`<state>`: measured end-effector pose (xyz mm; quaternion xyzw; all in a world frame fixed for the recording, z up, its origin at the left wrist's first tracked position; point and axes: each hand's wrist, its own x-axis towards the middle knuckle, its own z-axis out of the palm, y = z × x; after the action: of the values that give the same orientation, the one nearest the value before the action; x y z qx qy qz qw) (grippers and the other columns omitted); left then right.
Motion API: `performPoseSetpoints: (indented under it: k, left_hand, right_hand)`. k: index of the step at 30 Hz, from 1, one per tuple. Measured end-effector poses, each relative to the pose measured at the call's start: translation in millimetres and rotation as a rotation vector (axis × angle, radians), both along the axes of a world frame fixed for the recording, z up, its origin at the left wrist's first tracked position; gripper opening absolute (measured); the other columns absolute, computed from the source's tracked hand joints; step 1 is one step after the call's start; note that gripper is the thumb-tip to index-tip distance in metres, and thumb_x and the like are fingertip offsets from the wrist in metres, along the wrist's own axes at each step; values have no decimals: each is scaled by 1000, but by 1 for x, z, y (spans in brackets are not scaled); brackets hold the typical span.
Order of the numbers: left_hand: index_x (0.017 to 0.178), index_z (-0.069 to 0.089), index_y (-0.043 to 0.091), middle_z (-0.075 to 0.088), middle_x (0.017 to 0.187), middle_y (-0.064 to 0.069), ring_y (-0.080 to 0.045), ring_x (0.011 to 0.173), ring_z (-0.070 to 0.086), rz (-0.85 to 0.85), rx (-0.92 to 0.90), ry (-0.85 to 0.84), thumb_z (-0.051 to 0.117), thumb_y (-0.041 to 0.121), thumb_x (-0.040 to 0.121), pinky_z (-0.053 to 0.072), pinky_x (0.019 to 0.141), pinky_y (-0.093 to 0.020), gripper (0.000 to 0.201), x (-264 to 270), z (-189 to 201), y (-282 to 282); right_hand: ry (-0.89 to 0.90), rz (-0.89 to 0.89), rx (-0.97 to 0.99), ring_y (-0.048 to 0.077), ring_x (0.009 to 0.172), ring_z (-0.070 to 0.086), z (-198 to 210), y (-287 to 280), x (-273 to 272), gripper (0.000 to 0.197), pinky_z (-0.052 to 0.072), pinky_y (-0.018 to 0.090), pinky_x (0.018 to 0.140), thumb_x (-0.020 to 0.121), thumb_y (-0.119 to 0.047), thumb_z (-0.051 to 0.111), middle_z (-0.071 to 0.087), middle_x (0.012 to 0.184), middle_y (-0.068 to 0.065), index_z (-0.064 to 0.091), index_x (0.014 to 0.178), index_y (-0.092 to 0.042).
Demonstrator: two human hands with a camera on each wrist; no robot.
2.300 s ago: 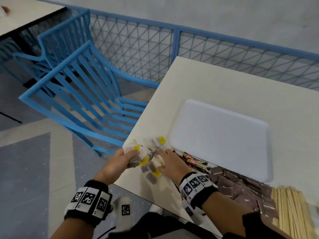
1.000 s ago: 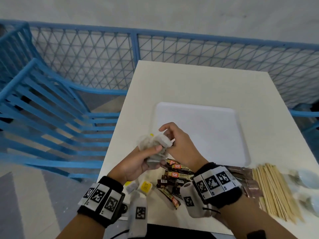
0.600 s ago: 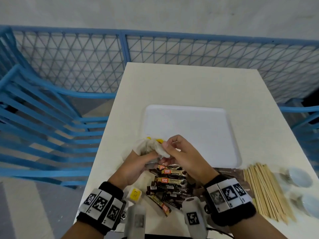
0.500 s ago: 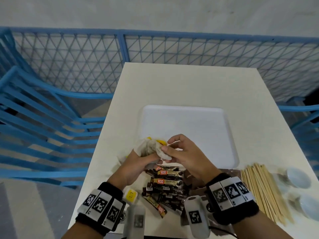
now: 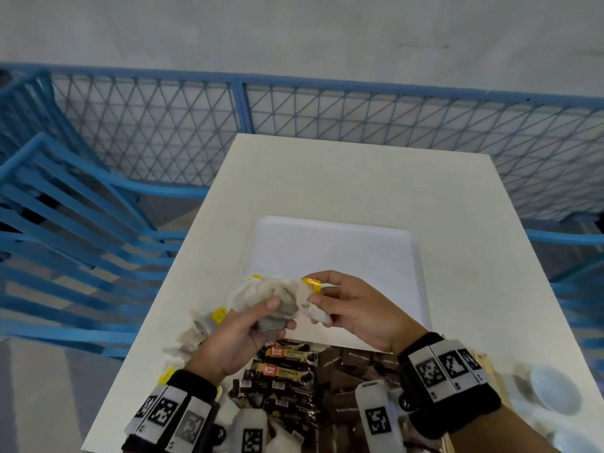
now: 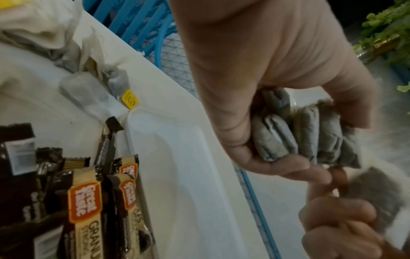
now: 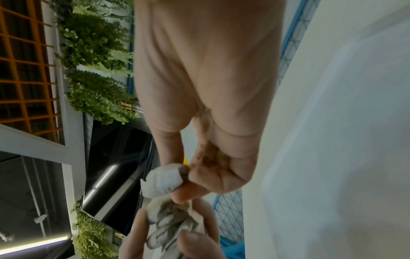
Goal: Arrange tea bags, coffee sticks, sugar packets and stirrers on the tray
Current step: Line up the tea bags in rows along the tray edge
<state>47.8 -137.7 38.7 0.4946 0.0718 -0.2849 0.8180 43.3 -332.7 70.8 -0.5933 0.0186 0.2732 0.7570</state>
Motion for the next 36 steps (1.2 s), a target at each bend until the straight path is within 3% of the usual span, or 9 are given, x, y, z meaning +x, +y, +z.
performPoseSetpoints:
  k: [5,9,16,19,22,26,28,30,36]
  left_hand:
    - [83,73,3,68,78,-12,-19,62,66,120,-25,35,94,44,26,52,52,-23,73,4,-2,11]
    - [99,66,4,71,88,-8,-18,69,69,189,116,10,92,52,23,54,56,-21,94,16,-3,27]
    - [87,70,11,73,79,-5,-17,73,71,208,261,-63,89,58,21,55,61,-22,83,36,-4,61]
    - [81,73,16,73,81,-7,-20,74,70,204,277,-103,87,58,28,54,61,-24,69,44,-2,72]
    - [85,70,11,72,79,-8,-20,67,70,241,256,-109,89,59,23,54,56,-23,81,51,-4,80]
    - [89,67,7,71,79,-9,-20,67,69,250,243,-112,90,58,23,53,54,-22,86,63,-10,88]
    - [90,65,6,71,78,-7,-19,65,69,253,248,-114,90,58,23,52,53,-22,88,70,-13,90]
    - [94,61,5,70,77,-7,-18,65,69,251,259,-119,89,58,24,52,53,-21,92,77,-15,92]
    - [93,60,10,70,79,-6,-18,66,69,242,277,-143,88,61,26,53,54,-21,89,91,-22,94]
  right_hand:
    - [31,60,21,4,74,57,-6,-5,11,25,47,19,65,92,-6,50,63,80,-10,57,116,-10]
    - [70,17,-114,10,80,59,-19,5,34,15,49,20,65,91,-7,56,56,96,3,57,105,-11]
    - [18,13,-410,15,66,51,-53,42,84,29,42,22,57,83,-1,64,53,88,9,42,96,-13]
    - [57,1,-376,14,68,53,-65,54,100,33,41,22,56,82,1,65,56,86,7,42,100,-13]
    - [63,-56,-291,16,67,53,-74,60,113,40,48,21,55,82,-2,66,56,85,11,38,106,-17]
    - [-53,-76,-348,19,67,56,-82,64,133,16,52,20,60,82,-2,67,59,76,10,56,87,-12]
    - [-56,-115,-329,17,72,62,-85,66,144,4,54,22,69,86,-6,64,63,79,8,62,89,-5]
    - [-55,-183,-305,18,76,63,-90,66,156,10,55,23,73,89,-7,60,66,87,11,64,94,0]
    - [-86,-332,-393,13,72,56,-105,74,193,13,52,14,54,81,1,66,60,89,7,62,84,-11]
